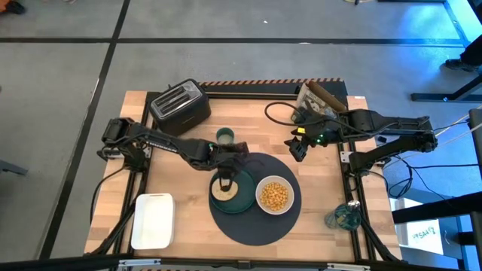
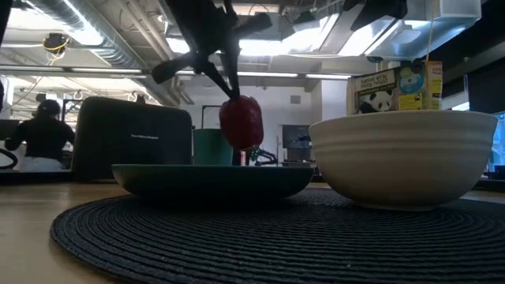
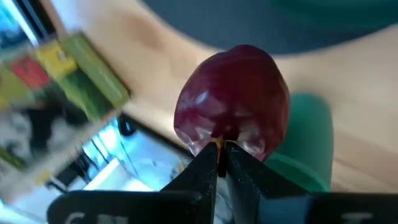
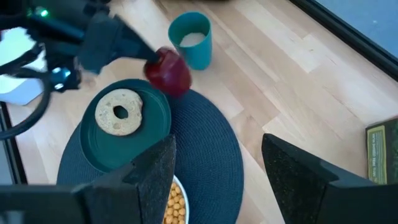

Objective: Arrange a breakfast setting
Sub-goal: Put the red apple on the green plate

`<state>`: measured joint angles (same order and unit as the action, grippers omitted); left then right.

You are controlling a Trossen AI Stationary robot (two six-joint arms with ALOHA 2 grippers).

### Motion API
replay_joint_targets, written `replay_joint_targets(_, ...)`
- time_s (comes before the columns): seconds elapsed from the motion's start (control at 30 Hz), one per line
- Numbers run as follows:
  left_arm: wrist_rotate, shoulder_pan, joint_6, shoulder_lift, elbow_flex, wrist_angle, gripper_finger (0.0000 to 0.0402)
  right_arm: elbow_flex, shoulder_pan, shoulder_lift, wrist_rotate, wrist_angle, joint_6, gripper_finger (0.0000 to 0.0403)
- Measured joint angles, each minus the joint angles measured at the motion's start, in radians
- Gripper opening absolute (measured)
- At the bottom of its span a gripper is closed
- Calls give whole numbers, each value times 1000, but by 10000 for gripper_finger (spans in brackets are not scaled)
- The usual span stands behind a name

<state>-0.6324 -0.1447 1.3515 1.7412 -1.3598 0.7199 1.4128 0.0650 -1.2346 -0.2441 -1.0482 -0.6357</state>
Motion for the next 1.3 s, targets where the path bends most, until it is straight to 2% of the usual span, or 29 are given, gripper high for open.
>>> replay_joint_targets(0.17, 122, -45, 22, 0, 0, -16, 25, 0, 0, 0, 0, 0, -13, 230)
replay_joint_targets(0.3, 161, -65, 20, 0, 0, -17, 25, 0, 0, 0, 0, 0, -14, 230)
replay_joint_targets(0.67, 324, -60, -11, 0, 0, -14, 25, 0, 0, 0, 2, 2, -46, 230)
replay_joint_targets(0.83, 436, -52, -15, 0, 0, -16, 25, 0, 0, 0, 19, 4, -71, 230)
replay_joint_targets(1.0, 437, -42, -17, 0, 1, -17, 25, 0, 0, 0, 21, 10, -91, 230)
replay_joint_targets(1.3, 465, -30, -119, 24, 1, -32, 25, 0, 1, 0, 41, 10, -100, 230)
